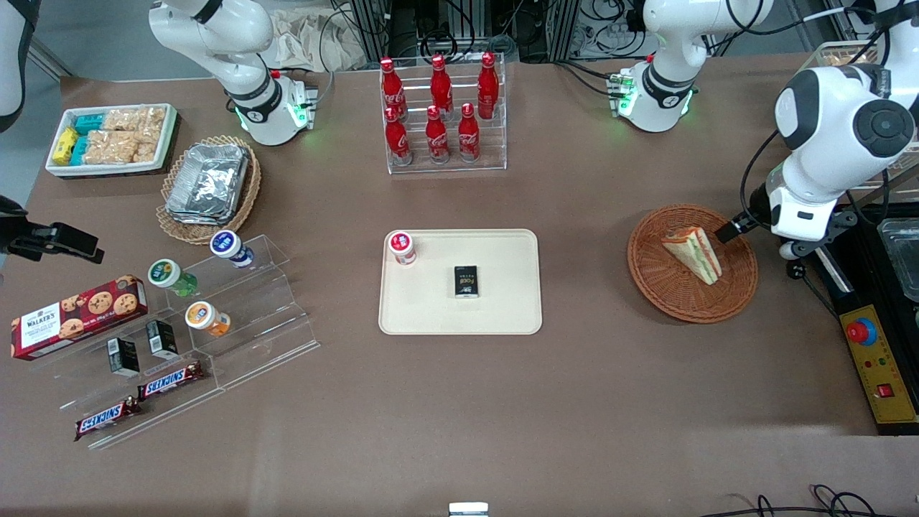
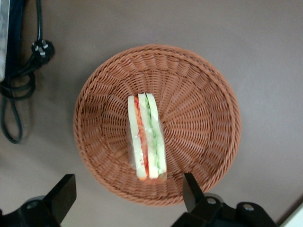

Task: Place sandwich from basket to tray
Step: 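Move the left gripper over the wrapped sandwich in the wicker basket, then lower the left gripper and close it on the wrapped sandwich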

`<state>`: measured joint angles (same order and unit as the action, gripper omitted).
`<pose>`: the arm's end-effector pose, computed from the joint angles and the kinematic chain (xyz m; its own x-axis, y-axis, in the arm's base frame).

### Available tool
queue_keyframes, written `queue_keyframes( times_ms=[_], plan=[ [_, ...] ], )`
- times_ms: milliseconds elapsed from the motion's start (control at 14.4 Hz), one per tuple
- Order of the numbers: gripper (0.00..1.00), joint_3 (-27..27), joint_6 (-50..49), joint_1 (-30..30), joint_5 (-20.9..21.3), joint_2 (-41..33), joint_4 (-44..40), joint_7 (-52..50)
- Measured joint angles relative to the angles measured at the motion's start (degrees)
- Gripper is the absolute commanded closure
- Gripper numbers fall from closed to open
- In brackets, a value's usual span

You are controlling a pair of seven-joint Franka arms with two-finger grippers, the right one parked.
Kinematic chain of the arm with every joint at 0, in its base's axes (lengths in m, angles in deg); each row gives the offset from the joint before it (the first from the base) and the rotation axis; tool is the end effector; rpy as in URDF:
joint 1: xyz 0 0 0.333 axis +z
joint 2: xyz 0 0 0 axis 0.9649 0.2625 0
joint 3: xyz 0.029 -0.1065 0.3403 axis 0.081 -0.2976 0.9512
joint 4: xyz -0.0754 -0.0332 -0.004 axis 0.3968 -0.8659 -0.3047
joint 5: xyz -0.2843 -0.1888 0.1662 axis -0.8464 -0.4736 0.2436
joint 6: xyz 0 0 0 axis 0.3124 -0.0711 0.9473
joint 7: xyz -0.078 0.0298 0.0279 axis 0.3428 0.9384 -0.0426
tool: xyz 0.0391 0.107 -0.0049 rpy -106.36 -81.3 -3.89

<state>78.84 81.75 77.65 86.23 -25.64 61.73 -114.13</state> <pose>0.4637 0.0069 0.4272 0.8308 0.5561 -0.0203 0.5544 -0.8303 -0.0565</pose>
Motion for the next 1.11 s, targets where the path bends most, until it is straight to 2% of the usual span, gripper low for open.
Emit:
queue_keyframes(
  times_ms=[416,1040,1109],
  plan=[
    [0.00,-0.61,10.43,-0.19,-0.07,3.82,5.23,-10.42],
    [0.00,-0.76,23.43,-0.72,-0.09,10.11,11.23,-11.57],
    [0.11,-0.75,24.59,-0.72,-0.09,10.63,11.92,-11.57]
  ],
)
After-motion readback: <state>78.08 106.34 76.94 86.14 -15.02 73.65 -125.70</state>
